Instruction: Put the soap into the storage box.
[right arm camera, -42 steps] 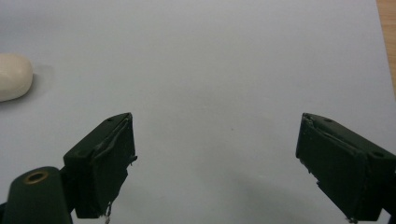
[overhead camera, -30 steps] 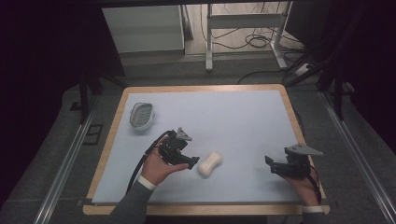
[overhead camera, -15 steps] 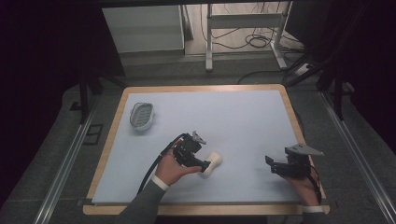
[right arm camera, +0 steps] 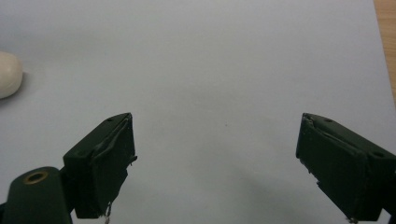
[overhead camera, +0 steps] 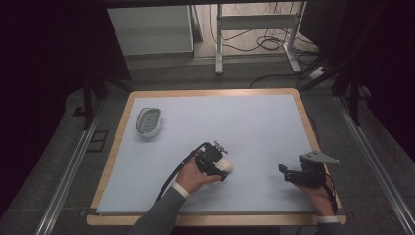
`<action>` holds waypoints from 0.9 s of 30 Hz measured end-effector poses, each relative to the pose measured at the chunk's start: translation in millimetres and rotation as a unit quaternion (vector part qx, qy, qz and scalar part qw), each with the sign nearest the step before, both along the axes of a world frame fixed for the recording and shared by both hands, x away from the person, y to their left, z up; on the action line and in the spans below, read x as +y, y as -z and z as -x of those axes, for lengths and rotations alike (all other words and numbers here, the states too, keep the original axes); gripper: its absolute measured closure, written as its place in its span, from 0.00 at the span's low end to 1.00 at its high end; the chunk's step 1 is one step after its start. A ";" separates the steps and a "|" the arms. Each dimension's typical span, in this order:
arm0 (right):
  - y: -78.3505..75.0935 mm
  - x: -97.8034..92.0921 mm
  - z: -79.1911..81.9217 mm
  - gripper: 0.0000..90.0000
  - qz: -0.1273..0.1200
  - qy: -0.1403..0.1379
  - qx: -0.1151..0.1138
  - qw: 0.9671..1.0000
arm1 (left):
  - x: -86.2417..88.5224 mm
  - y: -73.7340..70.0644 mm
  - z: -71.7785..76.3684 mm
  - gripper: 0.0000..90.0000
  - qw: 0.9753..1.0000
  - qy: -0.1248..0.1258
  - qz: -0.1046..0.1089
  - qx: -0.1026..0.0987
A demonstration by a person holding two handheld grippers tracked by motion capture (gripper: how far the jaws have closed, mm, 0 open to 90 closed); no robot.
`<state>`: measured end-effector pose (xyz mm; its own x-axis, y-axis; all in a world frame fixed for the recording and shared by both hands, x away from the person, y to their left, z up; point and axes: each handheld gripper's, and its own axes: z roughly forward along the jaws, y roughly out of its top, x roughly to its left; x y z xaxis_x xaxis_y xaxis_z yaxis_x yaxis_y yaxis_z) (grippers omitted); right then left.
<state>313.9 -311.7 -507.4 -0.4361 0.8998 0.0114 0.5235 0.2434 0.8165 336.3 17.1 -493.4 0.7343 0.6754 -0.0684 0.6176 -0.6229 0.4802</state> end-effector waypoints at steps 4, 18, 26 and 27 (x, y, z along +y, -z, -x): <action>0.7 -0.1 -0.3 0.13 0.002 0.000 0.000 1.000 | -3.9 5.5 -1.3 0.32 1.000 -0.001 -0.005 0.006; 2.3 0.3 -0.6 0.13 0.006 0.002 0.003 1.000 | -11.4 15.9 0.9 0.48 1.000 -0.009 -0.022 0.009; 2.5 -0.5 -0.7 0.13 0.007 0.005 0.003 1.000 | -12.9 15.6 2.0 0.49 1.000 -0.013 -0.026 0.007; 2.5 -0.4 -0.7 0.13 0.008 0.004 0.003 1.000 | -12.6 15.3 2.1 0.51 1.000 -0.012 -0.025 0.006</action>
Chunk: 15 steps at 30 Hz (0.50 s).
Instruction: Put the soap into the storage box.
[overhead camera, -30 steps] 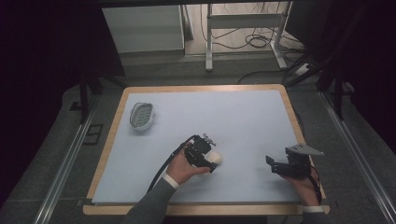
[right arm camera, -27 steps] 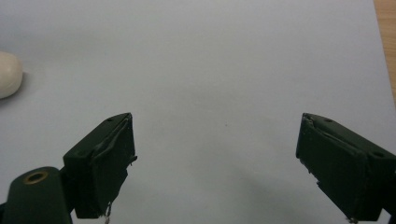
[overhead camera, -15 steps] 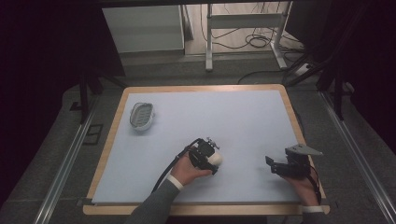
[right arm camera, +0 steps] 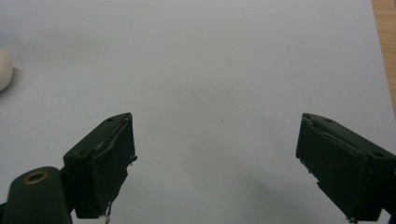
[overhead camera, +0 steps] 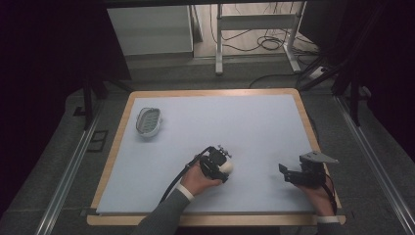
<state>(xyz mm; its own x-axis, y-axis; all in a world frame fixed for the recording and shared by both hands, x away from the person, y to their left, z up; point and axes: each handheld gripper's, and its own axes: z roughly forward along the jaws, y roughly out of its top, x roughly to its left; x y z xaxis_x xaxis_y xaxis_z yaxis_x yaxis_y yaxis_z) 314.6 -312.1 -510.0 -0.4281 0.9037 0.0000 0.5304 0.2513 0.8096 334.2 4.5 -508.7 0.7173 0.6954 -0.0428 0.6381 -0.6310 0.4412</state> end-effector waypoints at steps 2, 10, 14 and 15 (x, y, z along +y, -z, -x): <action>0.0 0.3 0.0 0.13 0.000 -0.001 -0.001 1.000 | 0.3 -0.2 0.2 0.55 1.000 0.002 0.001 -0.001; -1.1 -1.8 0.3 0.13 0.000 0.002 -0.004 1.000 | 4.9 -2.3 -2.0 0.55 1.000 0.015 -0.003 0.008; -1.8 -2.6 0.7 0.13 -0.001 0.004 -0.005 1.000 | 8.5 -5.9 -2.4 0.55 1.000 0.020 0.001 0.008; -1.9 -2.5 0.7 0.13 -0.001 0.004 -0.005 1.000 | 9.1 -6.9 -2.4 0.55 1.000 0.023 -0.003 0.008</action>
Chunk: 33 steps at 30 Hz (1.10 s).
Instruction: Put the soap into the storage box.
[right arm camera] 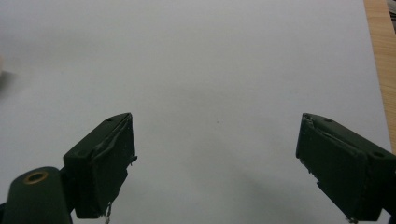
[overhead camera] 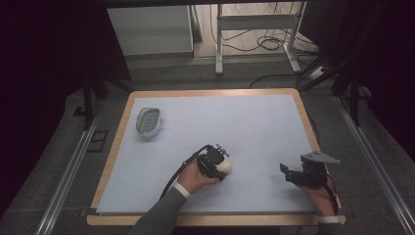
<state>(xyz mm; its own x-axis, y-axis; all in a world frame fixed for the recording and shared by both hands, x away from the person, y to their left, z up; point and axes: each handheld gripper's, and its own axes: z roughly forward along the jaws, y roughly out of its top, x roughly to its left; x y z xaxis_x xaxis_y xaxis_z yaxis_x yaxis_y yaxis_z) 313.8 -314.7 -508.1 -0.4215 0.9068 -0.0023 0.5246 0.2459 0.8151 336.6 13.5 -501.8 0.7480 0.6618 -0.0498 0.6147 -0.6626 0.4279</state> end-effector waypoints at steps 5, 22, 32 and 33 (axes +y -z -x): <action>-0.6 0.7 0.2 0.13 -0.003 -0.002 0.000 1.000 | 4.0 -6.7 0.2 0.55 1.000 0.003 0.005 -0.007; 0.7 -0.5 -0.2 0.13 0.000 0.002 0.003 1.000 | 26.6 -21.6 -7.0 0.55 0.999 -0.013 0.024 -0.022; 1.6 0.0 -0.5 0.13 0.002 0.001 0.005 1.000 | 39.4 -29.8 -12.1 0.55 0.999 -0.026 0.030 -0.033; 1.5 -0.1 -0.6 0.13 0.001 0.001 0.005 1.000 | 40.3 -30.1 -12.4 0.55 0.999 -0.027 0.031 -0.033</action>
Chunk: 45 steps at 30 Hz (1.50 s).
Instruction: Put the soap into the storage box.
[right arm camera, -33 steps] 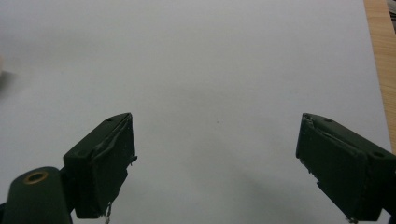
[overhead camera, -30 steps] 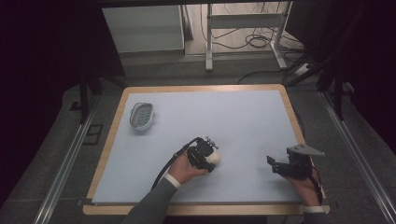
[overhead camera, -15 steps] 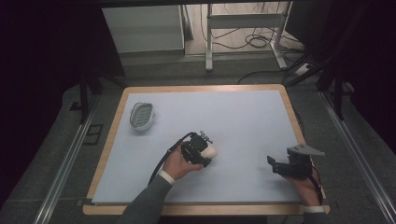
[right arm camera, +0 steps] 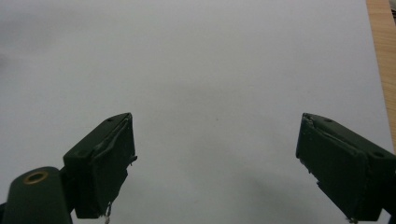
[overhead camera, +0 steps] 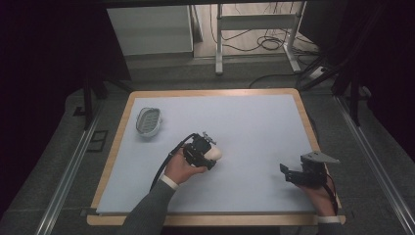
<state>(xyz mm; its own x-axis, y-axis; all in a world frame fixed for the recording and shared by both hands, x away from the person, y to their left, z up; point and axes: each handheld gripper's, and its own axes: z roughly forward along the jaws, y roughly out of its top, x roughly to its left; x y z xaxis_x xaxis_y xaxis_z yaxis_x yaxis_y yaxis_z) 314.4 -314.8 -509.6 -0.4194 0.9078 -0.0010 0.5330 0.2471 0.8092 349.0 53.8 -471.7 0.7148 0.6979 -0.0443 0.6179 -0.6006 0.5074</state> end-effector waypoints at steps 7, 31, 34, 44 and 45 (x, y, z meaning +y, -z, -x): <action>0.1 -0.2 -0.1 0.13 0.000 0.000 0.001 1.000 | 9.2 -2.7 -4.2 0.55 1.000 -0.009 0.006 0.001; 1.9 -1.7 -1.1 0.13 0.001 0.003 0.005 1.000 | 36.1 -11.4 -16.8 0.55 0.999 -0.035 0.010 -0.003; 2.1 -2.1 -1.2 0.13 0.001 0.004 0.005 1.000 | 39.3 -11.2 -18.8 0.55 0.999 -0.039 0.009 -0.001; 2.5 -2.5 -1.5 0.13 0.001 0.004 0.006 1.000 | 48.7 -12.3 -23.4 0.55 0.999 -0.050 0.010 -0.001; 2.6 -2.7 -1.5 0.13 0.001 0.005 0.006 1.000 | 49.8 -12.9 -24.0 0.55 0.999 -0.051 0.008 -0.002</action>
